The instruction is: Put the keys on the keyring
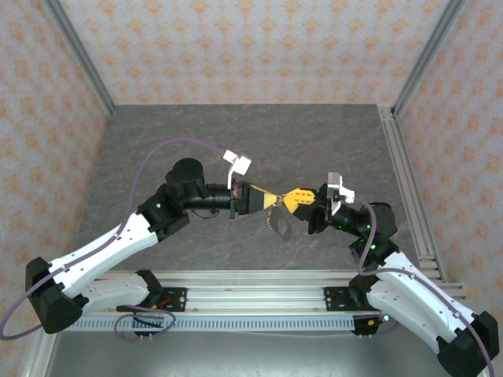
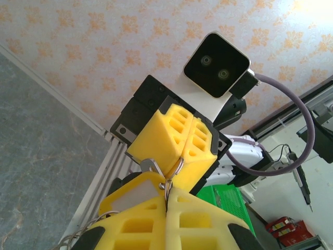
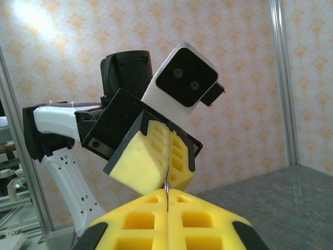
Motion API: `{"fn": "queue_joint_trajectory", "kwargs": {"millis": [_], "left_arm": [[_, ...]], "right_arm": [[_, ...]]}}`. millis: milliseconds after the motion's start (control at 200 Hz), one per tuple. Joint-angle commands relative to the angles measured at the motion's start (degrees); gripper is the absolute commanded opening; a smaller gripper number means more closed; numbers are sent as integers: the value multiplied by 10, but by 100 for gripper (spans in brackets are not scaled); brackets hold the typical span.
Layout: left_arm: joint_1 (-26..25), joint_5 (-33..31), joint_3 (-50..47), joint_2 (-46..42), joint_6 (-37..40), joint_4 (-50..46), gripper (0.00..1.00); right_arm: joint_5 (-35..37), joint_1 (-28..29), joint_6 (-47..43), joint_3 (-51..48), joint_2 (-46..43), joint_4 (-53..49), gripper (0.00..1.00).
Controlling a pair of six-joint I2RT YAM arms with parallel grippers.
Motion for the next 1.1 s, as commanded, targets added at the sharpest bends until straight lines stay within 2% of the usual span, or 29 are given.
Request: {"fn": "queue_joint_trajectory", "kwargs": {"millis": [0, 280, 666, 901, 1096], "left_arm": [[4, 27, 22, 1, 15, -14, 0], [4, 70, 37, 22, 25, -23, 0], [3, 127, 79, 41, 96, -97, 0], [3, 135, 81, 45, 101, -93, 0], [2, 142, 74, 43, 96, -73, 0]], "right_arm": [[-10, 2, -59, 36, -21, -37, 0], [-24, 2, -46, 46, -17, -27, 0], [-32, 3, -36, 66, -8, -32, 0], [-19, 2, -41, 80, -14, -61, 22], [5, 2, -76, 104, -21, -138, 26]]}}
